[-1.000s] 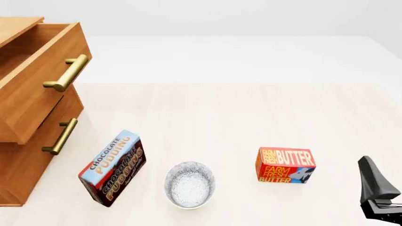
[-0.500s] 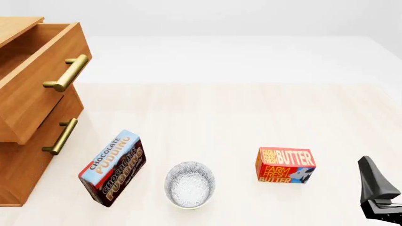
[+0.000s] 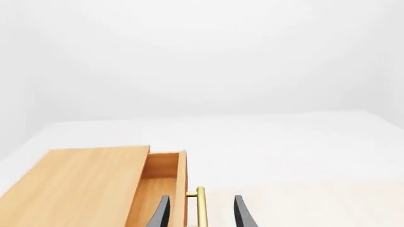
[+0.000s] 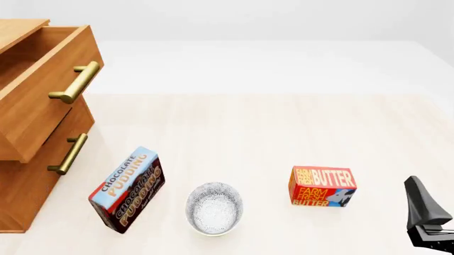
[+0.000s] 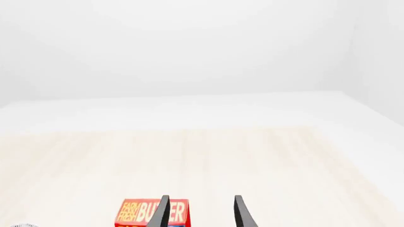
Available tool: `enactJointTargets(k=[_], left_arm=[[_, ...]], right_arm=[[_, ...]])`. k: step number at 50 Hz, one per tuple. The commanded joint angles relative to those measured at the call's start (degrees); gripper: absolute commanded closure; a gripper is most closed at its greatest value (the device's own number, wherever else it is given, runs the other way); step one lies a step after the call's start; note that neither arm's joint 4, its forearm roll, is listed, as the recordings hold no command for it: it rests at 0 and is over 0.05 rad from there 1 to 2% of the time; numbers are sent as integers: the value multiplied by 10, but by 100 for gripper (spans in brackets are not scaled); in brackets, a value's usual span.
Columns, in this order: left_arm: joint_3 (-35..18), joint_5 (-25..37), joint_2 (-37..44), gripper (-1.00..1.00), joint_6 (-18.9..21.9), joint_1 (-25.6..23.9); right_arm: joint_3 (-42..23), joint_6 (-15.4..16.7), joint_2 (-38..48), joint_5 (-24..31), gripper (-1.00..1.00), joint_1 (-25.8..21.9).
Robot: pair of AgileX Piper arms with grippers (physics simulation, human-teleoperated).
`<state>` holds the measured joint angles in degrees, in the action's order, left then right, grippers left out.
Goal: Put the bowl in the top drawer of the cabinet.
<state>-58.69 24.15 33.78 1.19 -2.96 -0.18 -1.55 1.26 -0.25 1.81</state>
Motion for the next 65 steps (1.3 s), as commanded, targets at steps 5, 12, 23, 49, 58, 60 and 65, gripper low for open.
enactJointTargets(k=[5,12,23,49,58,60,65], left_arm=[[-13,-39,85,-100,-43,40],[-13,-52,119,-100,-65,46],[-13,-60,157,-100,-89,53],[-33,-76,241,-100,-127,61],[-39,-93,276,-100,-139,73],[-39,-96,283,-100,-141,74],[-34,-100,290,-100,-149,73]], right_arm=[[0,0,0,0,-100,0],[0,0,0,0,-100,0],[0,0,0,0,-100,0],[0,0,0,0,-100,0],[0,0,0,0,-100,0],[0,0,0,0,-100,0],[0,0,0,0,-100,0]])
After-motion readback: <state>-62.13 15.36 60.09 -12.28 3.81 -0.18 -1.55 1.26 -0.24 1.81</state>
